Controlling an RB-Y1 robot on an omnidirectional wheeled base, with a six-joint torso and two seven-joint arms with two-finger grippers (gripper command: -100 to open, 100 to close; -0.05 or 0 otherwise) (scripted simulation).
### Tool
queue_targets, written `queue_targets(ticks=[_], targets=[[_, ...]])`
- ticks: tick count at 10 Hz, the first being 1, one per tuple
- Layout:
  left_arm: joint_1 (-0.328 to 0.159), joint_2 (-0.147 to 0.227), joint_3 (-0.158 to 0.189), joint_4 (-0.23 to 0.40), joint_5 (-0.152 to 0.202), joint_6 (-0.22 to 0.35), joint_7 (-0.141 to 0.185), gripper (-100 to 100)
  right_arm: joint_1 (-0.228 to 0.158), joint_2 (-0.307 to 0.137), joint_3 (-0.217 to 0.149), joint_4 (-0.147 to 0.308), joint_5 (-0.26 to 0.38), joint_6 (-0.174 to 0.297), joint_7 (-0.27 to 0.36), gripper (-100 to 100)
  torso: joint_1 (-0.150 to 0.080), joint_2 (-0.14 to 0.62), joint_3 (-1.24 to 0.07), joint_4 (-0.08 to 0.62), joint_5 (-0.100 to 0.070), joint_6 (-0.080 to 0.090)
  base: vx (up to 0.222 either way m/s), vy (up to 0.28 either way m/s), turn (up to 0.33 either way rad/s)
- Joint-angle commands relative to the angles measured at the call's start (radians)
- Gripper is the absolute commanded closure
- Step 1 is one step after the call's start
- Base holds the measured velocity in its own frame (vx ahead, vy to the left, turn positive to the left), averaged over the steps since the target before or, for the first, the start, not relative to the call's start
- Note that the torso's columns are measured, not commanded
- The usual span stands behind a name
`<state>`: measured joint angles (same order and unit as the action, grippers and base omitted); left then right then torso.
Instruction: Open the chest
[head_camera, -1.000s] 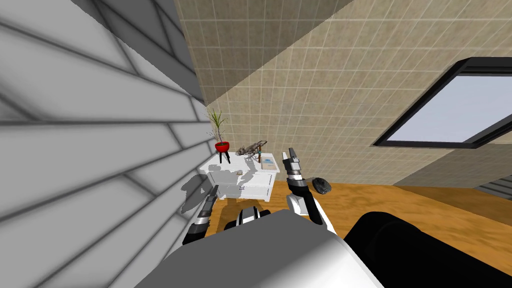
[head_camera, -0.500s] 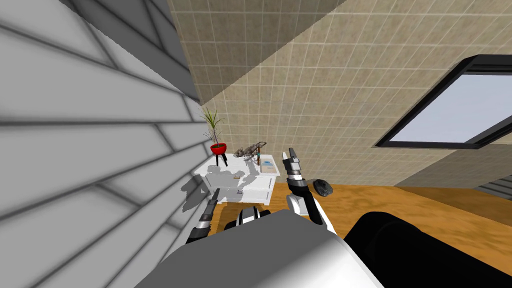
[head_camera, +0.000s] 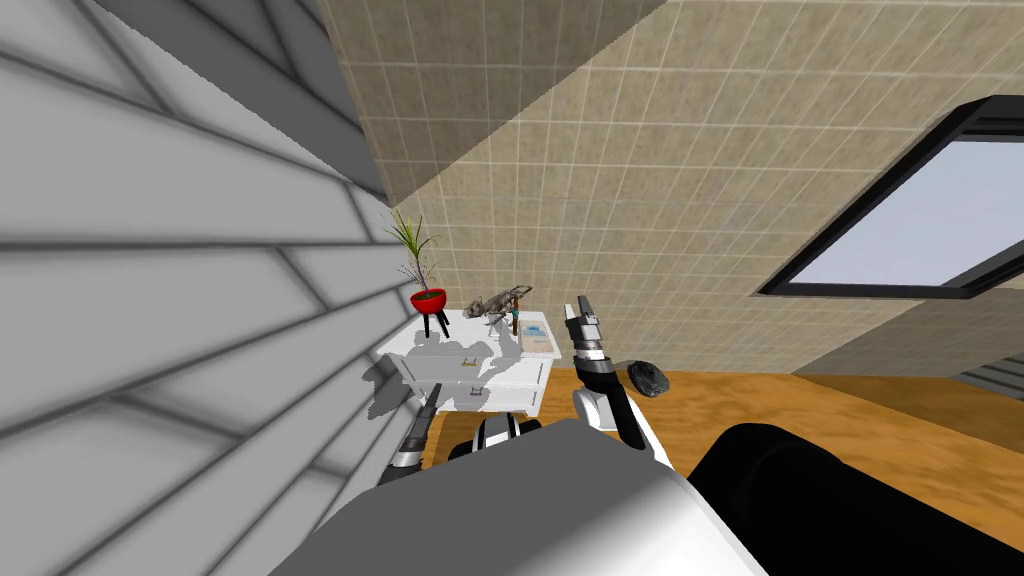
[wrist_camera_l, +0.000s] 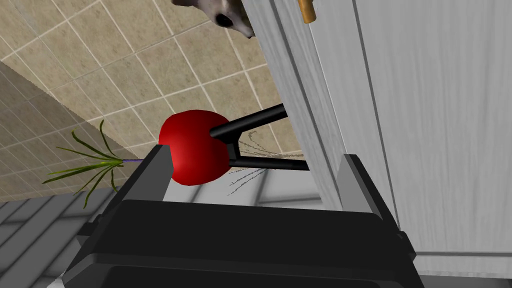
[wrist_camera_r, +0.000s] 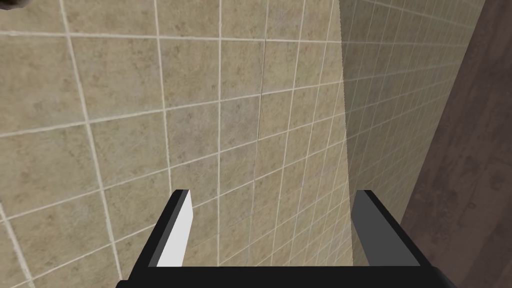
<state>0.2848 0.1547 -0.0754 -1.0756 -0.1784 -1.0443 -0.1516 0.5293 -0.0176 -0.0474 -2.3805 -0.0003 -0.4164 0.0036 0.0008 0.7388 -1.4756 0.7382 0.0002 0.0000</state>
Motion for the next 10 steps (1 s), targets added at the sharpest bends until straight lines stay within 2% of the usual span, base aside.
queue_targets(ticks=[1,3,5,8,9,10], targets=[[-0.015,-0.013,-0.002,0.081,-0.009,-0.039,-0.009,-100,0.000,0.000,0.000,0.000,0.000,0.000,0.000,0,-0.001,-0.001,0.000,0.000,0.000,0.000,0.088,-0.040,-0.022],[-0.029,-0.027,-0.003,0.148,-0.017,-0.076,-0.017,-100,0.000,0.000,0.000,0.000,0.000,0.000,0.000,0,-0.002,-0.003,-0.002,-0.001,-0.001,0.000,0.118,-0.057,-0.019],[-0.035,-0.036,-0.003,0.185,-0.020,-0.092,-0.020,-100,0.000,0.000,0.000,0.000,0.000,0.000,0.000,0,0.001,0.000,0.000,0.000,0.000,0.000,0.079,-0.023,-0.008],[-0.049,-0.073,-0.004,0.259,-0.028,-0.133,-0.028,-100,0.000,0.000,0.000,0.000,0.000,0.000,0.000,0,0.000,0.002,0.002,0.001,0.000,0.000,0.008,0.006,-0.020],[-0.052,-0.090,-0.005,0.277,-0.030,-0.143,-0.030,-100,0.000,0.000,0.000,0.000,0.000,0.000,0.000,0,-0.001,0.001,0.001,0.000,0.000,0.000,0.004,0.003,-0.011],[-0.052,-0.090,-0.005,0.277,-0.030,-0.143,-0.030,-100,0.000,0.000,0.000,0.000,0.000,0.000,0.000,0,-0.001,-0.001,0.000,0.000,0.000,0.000,0.000,0.000,0.000]])
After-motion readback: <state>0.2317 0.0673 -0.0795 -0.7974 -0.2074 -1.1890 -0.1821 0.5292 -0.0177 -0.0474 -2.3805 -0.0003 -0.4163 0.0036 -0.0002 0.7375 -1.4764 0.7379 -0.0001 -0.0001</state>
